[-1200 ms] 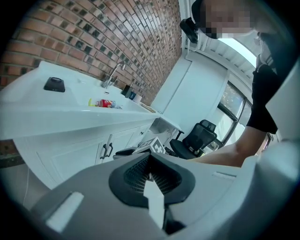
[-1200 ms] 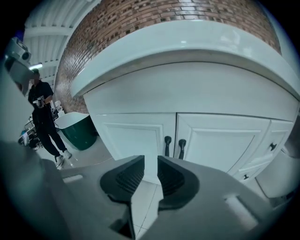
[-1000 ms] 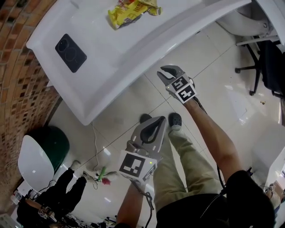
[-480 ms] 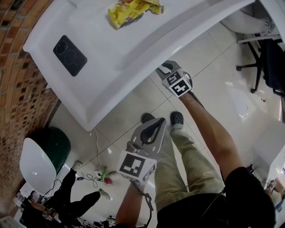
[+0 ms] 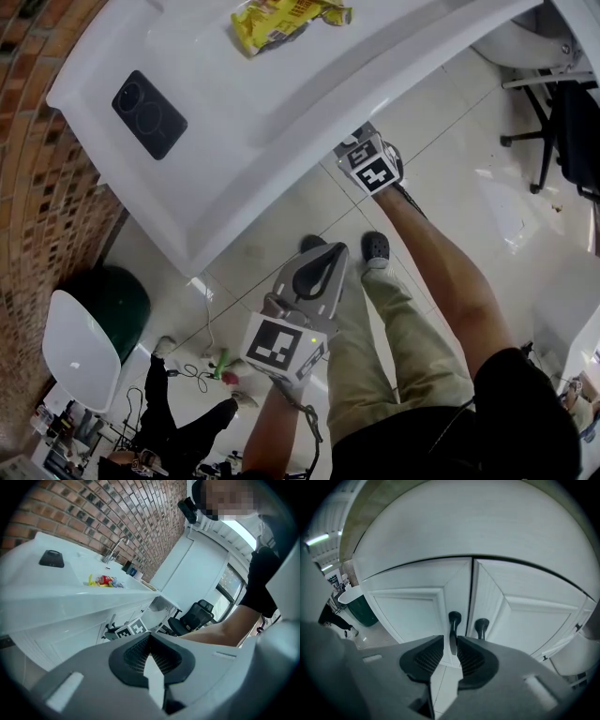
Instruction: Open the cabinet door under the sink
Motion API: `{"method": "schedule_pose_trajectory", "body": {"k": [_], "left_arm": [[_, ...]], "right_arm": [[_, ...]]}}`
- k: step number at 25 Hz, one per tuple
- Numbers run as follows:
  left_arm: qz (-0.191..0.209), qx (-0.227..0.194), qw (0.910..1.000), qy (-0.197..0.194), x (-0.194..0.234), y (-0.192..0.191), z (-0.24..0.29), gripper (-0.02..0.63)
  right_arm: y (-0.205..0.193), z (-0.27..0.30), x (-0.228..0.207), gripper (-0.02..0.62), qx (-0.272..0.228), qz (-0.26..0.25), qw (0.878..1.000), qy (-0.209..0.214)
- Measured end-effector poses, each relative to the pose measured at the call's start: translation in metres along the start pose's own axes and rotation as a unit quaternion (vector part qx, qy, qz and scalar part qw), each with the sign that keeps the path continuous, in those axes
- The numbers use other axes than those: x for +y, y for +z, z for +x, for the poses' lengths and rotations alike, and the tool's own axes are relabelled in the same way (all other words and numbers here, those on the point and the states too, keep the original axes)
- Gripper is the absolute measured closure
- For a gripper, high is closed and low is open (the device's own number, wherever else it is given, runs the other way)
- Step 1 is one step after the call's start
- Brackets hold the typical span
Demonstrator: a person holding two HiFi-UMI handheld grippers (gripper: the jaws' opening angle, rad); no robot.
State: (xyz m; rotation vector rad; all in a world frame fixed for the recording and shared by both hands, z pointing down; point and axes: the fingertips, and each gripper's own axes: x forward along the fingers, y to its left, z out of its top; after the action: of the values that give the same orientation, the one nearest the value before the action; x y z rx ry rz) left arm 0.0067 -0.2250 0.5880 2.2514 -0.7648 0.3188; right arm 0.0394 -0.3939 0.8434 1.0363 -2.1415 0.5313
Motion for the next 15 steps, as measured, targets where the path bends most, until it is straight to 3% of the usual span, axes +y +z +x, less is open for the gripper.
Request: {"method": "schedule_pose_trajectory", "body": {"k": [6, 7, 15], "left_arm": [[-0.001, 0.001, 1.0000, 0.001, 0.0016, -0.0019, -0.0025, 0.591], [0.000, 0.000, 1.0000, 0.002, 0.0015, -0.0023, -0.0031, 0.591], [0.000, -0.003, 1.0000, 0.004, -0.0022, -0.0078, -0.0077, 0.590]], "right_arm": [[0.0080, -0.0017, -0.0038, 0.524, -0.008, 0.032, 0.999, -0.009], [0.0085, -0.0018, -0.0051, 0.555, -0.007, 0.033, 0.999, -0.011], [0.0018, -0.0068, -0.0020, 0.560, 0.000, 0.022, 1.000, -0.004]]}}
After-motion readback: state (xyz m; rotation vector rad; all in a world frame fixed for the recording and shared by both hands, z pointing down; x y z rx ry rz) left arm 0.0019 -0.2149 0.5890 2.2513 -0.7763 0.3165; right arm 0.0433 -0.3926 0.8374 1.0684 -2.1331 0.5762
